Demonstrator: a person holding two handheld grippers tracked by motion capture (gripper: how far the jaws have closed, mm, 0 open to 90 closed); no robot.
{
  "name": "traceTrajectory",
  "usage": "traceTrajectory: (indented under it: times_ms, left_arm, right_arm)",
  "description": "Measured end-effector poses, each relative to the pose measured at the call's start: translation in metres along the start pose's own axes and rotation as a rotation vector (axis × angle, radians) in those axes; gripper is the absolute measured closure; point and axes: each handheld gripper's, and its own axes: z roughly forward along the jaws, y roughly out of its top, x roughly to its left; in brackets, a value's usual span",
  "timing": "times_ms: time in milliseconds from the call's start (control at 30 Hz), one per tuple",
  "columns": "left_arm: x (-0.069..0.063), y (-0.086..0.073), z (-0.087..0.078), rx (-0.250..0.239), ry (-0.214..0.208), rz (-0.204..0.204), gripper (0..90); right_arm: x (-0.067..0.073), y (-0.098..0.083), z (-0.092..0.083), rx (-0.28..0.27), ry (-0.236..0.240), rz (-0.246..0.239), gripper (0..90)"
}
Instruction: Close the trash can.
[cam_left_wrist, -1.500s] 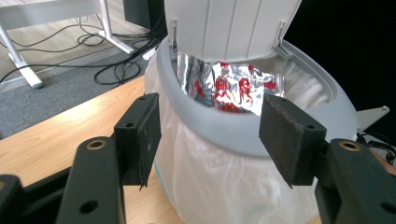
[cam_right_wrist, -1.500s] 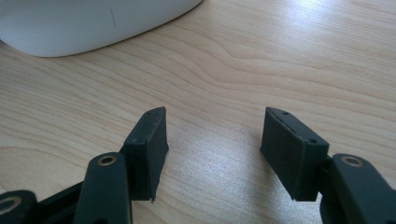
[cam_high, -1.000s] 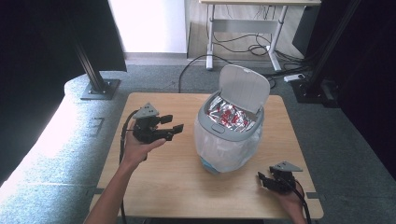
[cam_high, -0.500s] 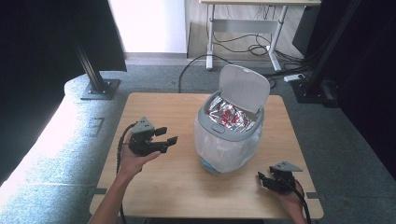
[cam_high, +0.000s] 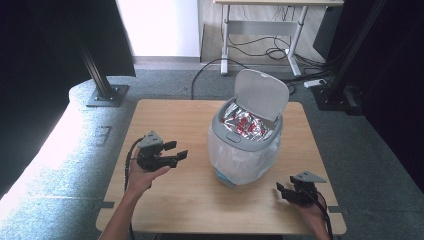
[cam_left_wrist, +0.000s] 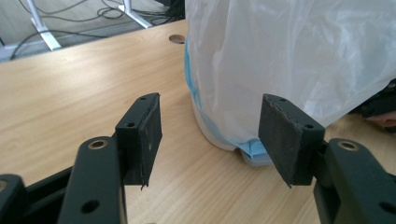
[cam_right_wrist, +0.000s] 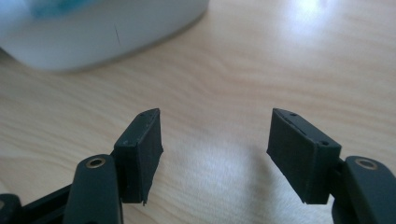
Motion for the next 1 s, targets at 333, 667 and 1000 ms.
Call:
traceTrajectory:
  times_ms: [333,667,1000]
  left_arm:
    - [0.005,-0.028,0.009,0.045,0.019,-0.01,39.7]
    - [0.007,-0.039,0.01,0.046,0.018,-0.023,39.8]
    - [0.006,-0.053,0.022,0.091,-0.008,-0.028,39.7]
  right_arm:
    - [-0.007,0.051,-0.046,-0.148,0.069,0.038,33.1]
    - [-0.012,0.117,-0.087,-0.257,0.099,0.027,32.8]
    - [-0.009,0.169,-0.089,-0.275,0.141,0.003,32.0]
